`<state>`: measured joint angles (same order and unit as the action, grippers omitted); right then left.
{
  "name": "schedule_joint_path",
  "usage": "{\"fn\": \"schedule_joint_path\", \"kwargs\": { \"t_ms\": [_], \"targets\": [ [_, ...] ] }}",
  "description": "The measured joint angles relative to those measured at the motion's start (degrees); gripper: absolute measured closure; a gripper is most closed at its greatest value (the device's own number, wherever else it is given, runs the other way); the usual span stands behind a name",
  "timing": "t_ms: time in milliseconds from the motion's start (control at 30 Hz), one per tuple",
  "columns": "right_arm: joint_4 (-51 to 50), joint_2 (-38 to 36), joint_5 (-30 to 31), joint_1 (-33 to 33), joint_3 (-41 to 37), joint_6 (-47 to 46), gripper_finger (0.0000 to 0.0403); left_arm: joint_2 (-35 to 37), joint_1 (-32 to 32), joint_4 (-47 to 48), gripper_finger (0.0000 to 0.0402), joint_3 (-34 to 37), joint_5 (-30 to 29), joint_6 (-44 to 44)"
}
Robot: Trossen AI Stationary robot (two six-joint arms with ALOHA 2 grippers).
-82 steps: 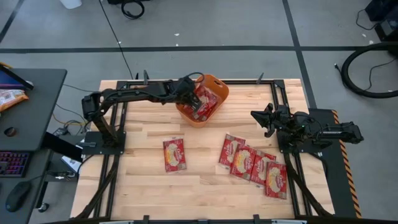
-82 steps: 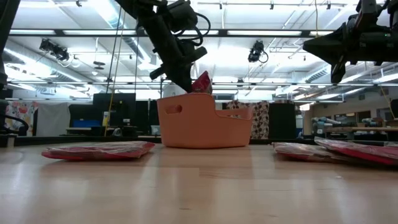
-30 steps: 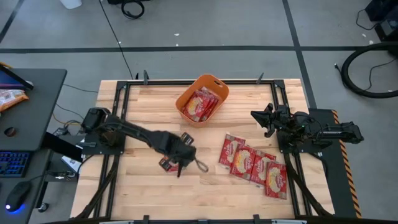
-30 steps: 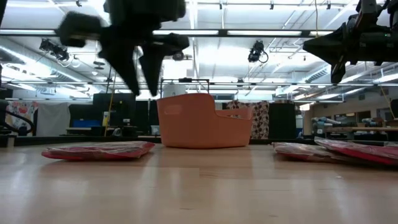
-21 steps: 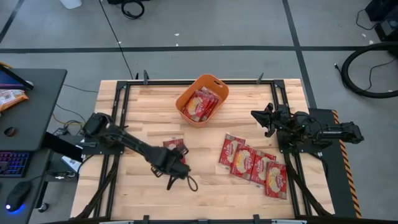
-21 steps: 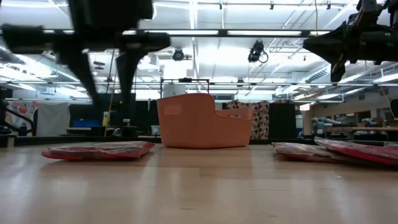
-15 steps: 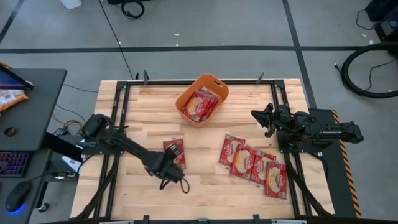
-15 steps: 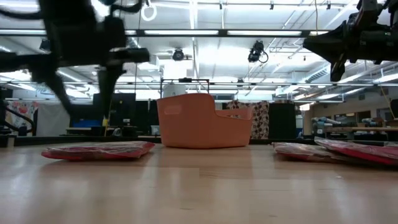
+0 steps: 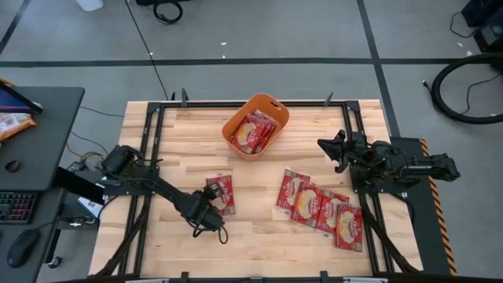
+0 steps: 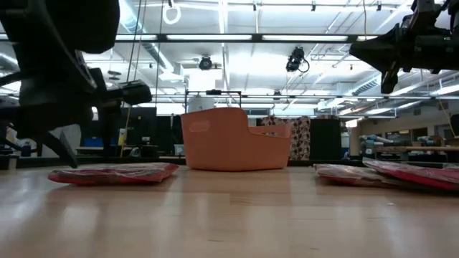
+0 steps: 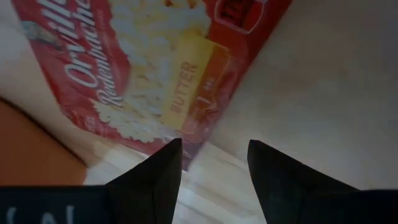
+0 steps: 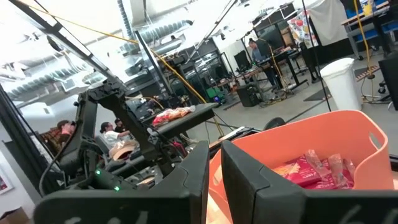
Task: Sort popcorn bags into baskets
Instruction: Put the red popcorn bag into the orange bin
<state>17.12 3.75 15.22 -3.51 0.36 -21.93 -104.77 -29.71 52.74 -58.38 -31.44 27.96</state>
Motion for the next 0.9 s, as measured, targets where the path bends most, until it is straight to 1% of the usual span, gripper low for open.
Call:
{"fn": "schedule_joint_path", "kwargs": {
  "t_ms": [100,333,433,567,633,800,833,900],
  "targets": [
    [0.0,0.0,0.0,0.0,0.0,0.0,0.0355,0.0,0.0,-2.9,0.0214,1.1,-1.5,1.7],
    [0.0,0.0,0.0,0.0,0.0,0.0,0.0355,0.2,0.3,-9.3,0.0214,3.9,-2.7,6.5],
    [0.0,0.0,0.1,0.0,0.0,0.0,0.0355,0.3,0.3,-10.8,0.0224,4.1,-2.8,6.7],
    [0.0,0.0,0.1,0.0,0.0,0.0,0.0355,0.3,0.3,-11.1,0.0264,4.1,-1.4,5.8],
    [0.0,0.0,0.1,0.0,0.0,0.0,0.0355,0.3,0.1,-11.2,0.0293,4.1,-0.5,4.8],
    [0.0,0.0,0.1,0.0,0.0,0.0,0.0355,0.2,-0.1,-13.4,0.0375,3.8,0.6,-1.2],
    [0.0,0.0,0.1,0.0,0.0,0.0,0.0355,0.2,-0.1,-13.1,0.0387,3.5,0.8,-2.8],
    [0.0,0.0,0.1,0.0,0.0,0.0,0.0355,0.1,0.2,-12.8,0.0392,2.5,1.7,-5.7]
  ]
}}
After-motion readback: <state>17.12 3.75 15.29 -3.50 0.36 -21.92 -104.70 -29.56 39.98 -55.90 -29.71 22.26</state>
